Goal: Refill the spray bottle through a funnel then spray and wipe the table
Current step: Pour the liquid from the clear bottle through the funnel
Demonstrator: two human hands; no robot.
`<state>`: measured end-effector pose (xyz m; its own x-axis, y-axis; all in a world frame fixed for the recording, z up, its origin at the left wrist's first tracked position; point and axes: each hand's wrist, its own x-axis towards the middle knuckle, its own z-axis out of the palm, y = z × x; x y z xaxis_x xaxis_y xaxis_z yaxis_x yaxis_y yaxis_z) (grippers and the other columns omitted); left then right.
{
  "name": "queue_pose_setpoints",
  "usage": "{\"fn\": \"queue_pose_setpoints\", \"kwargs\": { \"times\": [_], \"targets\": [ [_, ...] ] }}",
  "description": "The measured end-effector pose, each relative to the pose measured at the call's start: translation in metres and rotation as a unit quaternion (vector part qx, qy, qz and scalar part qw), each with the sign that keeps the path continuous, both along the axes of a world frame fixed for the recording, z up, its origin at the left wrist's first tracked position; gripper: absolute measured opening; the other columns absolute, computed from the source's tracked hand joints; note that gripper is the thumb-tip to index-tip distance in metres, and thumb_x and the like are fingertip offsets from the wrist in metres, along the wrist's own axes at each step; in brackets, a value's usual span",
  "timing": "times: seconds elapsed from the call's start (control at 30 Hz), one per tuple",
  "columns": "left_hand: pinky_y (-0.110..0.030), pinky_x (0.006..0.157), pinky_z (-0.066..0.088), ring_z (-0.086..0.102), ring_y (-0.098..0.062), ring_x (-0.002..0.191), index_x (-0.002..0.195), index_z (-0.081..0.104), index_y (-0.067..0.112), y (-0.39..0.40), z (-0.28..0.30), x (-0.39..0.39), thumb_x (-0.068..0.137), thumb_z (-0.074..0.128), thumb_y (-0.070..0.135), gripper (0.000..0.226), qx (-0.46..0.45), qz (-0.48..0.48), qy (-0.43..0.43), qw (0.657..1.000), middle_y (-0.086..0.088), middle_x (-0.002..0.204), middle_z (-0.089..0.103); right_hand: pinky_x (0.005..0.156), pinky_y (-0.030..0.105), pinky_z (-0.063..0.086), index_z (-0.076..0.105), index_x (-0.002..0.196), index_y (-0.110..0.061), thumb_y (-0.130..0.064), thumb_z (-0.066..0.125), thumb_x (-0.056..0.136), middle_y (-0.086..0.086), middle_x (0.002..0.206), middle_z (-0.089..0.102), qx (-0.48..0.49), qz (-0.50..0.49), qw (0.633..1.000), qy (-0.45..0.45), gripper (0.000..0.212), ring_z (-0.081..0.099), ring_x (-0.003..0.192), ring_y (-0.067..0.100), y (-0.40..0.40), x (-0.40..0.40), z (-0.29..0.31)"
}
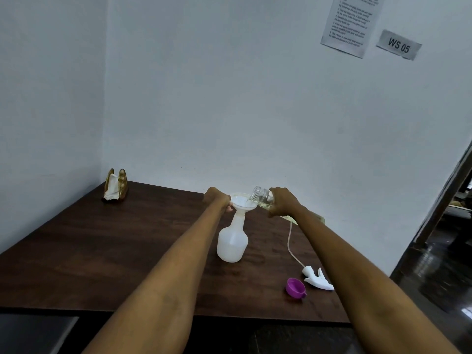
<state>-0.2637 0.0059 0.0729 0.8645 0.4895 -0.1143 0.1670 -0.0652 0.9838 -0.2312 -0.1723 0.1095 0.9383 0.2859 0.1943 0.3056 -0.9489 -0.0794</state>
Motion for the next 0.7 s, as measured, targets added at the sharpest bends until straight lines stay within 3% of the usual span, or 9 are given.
{"fn": "queue_pose_setpoints", "kwargs": {
  "times": [0.1,0.17,0.27,0.37,0.47,0.57,0.7],
  "targets": [
    [-0.017,0.037,0.047,0.041,-0.005,0.015,0.060,0.051,0.000,0.0002,0.0012,-0.0010,0.089,0.059,0.001,0.030,0.007,-0.005,-0.001,1.000,-0.009,0.055,0.054,0.067,0.027,0.038,0.056,0.105,-0.003,-0.017,0.078,0.064,0.011,0.111,0.062,0.000,0.000,1.000,-0.001,0.048,0.057,0.103,0.028,0.0000,-0.0013,0.0001],
    [-0.019,0.043,0.049,0.041,-0.005,0.015,0.064,0.055,-0.002,0.0010,0.0005,0.0006,0.090,0.059,0.002,0.026,0.013,-0.008,-0.002,1.000,-0.009,0.055,0.055,0.067,0.027,0.038,0.056,0.105,-0.003,-0.017,0.078,0.064,0.011,0.110,0.063,-0.001,0.000,1.000,-0.001,0.048,0.058,0.103,0.028,0.0000,-0.0027,-0.0002],
    [-0.019,0.047,0.050,0.042,-0.005,0.016,0.082,0.064,-0.006,0.0010,0.0009,0.0014,0.091,0.060,0.005,0.014,0.023,-0.011,-0.001,1.000,-0.010,0.059,0.059,0.066,0.027,0.038,0.056,0.106,-0.002,-0.016,0.078,0.064,0.012,0.109,0.063,0.002,0.001,1.000,-0.002,0.049,0.058,0.102,0.028,0.0009,-0.0036,0.0004],
    [-0.016,0.039,0.046,0.041,-0.005,0.015,0.096,0.066,-0.009,0.0012,0.0004,0.0017,0.091,0.060,0.005,0.016,0.034,-0.016,-0.002,0.999,-0.009,0.056,0.056,0.066,0.027,0.039,0.057,0.105,-0.003,-0.017,0.079,0.063,0.012,0.108,0.064,0.001,0.003,1.000,-0.003,0.049,0.059,0.101,0.028,0.0020,-0.0039,0.0009],
    [-0.015,0.036,0.045,0.042,-0.005,0.016,0.098,0.066,-0.009,0.0011,0.0002,0.0012,0.090,0.061,0.005,0.017,0.040,-0.014,-0.004,0.999,-0.012,0.064,0.061,0.066,0.028,0.039,0.056,0.105,-0.002,-0.016,0.079,0.063,0.011,0.109,0.063,0.001,0.004,1.000,-0.005,0.050,0.058,0.102,0.028,0.0016,-0.0040,0.0008],
    [-0.015,0.034,0.044,0.042,-0.005,0.016,0.097,0.066,-0.009,0.0009,0.0002,0.0011,0.090,0.061,0.004,0.016,0.038,-0.014,-0.003,0.999,-0.010,0.058,0.058,0.067,0.028,0.038,0.056,0.106,-0.002,-0.016,0.080,0.064,0.011,0.111,0.062,0.000,0.003,1.000,-0.005,0.050,0.058,0.103,0.028,0.0016,-0.0050,0.0014],
    [-0.017,0.041,0.048,0.043,-0.005,0.016,0.094,0.066,-0.008,0.0014,-0.0006,0.0028,0.091,0.061,0.006,0.015,0.036,-0.013,-0.004,0.999,-0.009,0.060,0.059,0.067,0.028,0.038,0.056,0.107,-0.002,-0.016,0.080,0.064,0.011,0.112,0.062,-0.001,0.004,1.000,-0.004,0.051,0.057,0.104,0.028,0.0015,-0.0065,0.0024]
  ]
}}
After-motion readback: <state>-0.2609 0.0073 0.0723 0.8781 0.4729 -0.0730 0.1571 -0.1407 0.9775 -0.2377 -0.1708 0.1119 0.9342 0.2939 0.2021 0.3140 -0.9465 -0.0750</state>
